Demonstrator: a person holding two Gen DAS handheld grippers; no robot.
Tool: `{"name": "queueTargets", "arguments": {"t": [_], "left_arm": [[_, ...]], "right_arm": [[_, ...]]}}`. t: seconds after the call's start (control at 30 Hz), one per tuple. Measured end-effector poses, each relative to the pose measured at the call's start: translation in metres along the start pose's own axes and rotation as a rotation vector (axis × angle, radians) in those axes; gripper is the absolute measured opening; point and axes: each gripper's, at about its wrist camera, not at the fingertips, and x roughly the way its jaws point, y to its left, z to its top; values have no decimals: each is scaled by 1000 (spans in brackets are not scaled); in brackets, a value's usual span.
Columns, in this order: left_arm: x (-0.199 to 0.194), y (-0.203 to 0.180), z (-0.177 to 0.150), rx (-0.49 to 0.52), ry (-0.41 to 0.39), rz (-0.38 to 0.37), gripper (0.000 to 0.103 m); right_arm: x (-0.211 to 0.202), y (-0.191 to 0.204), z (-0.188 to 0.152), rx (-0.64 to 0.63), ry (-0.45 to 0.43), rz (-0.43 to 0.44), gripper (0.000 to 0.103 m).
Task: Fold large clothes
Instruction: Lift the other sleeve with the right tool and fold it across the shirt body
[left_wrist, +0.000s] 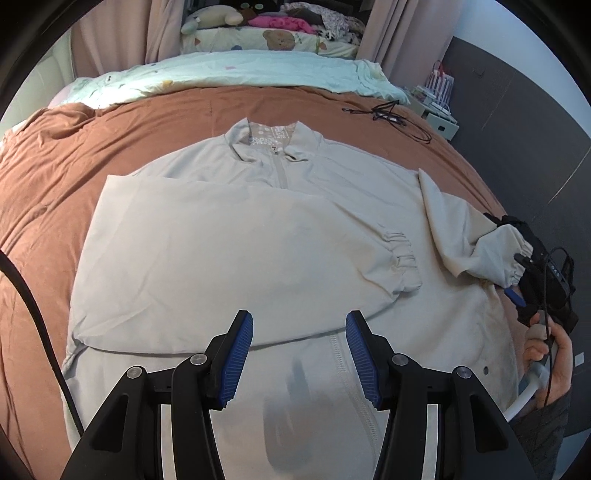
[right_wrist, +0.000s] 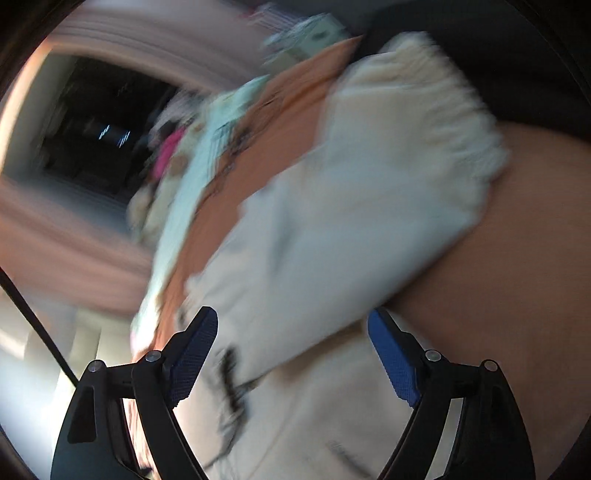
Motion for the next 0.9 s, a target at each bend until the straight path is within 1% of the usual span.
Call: {"name": "queueTargets", "arguments": {"t": [0.03, 0.07, 0.1, 0.17, 0.2, 0.23, 0.3, 0.33, 0.37, 0.4, 0.43, 0.47, 0.5, 0.57, 0.6, 0.7, 0.73, 0.77, 0.83, 0.9], "left_arm": [[4, 2, 0, -3, 1, 5, 55], [10, 5, 1, -10, 5, 9, 55], [15, 8, 1, -16, 10, 9, 55], [28, 12, 2, -27, 22, 5, 55], [38, 14, 3, -30, 32, 3, 55], [45, 14, 3, -29, 39, 2, 55], [63, 11, 3, -20, 60, -6, 55], [71, 8, 2, -14, 70, -16, 55], [80, 4, 1, -5, 83, -29, 55], [88, 0, 0, 4, 93, -41, 55], [95, -6, -2, 12, 105, -55, 55], [103, -12, -5, 16, 124, -74, 55], [109, -17, -7, 18, 141, -96, 55], [118, -29, -12, 38, 161, -134, 55], [122, -35, -14, 59, 160, -131, 55], [132, -47, -13, 102, 148, -98, 55], [135, -50, -12, 109, 143, -90, 56], [137, -53, -11, 116, 138, -90, 57], [142, -59, -9, 136, 131, -95, 64], [147, -67, -7, 155, 127, -92, 65]], "right_arm": [[-2, -10, 5, 38, -6, -17, 81], [-5, -20, 7, 74, -11, -29, 75], [-6, -28, 12, 104, -13, -37, 73], [-2, -41, 22, 150, -12, -51, 68], [0, -46, 27, 165, -13, -53, 63], [5, -46, 30, 172, -17, -47, 60], [11, -44, 39, 168, -31, -35, 50], [16, -39, 39, 161, -39, -33, 47], [20, -34, 40, 152, -49, -34, 39], [20, -33, 48, 140, -55, -42, 27], [30, -25, 45, 131, -57, -41, 20], [29, -21, 50, 123, -61, -17, 9], [30, -15, 51, 110, -67, 4, 6], [21, 4, 56, 37, -100, 29, 5], [14, 15, 57, -3, -117, 37, 5], [-3, 47, 58, -92, -145, 104, 5], [-3, 58, 52, -113, -148, 120, 5], [-7, 66, 50, -134, -152, 136, 5], [-13, 82, 47, -180, -153, 166, 5], [-9, 99, 40, -214, -145, 195, 5]]}}
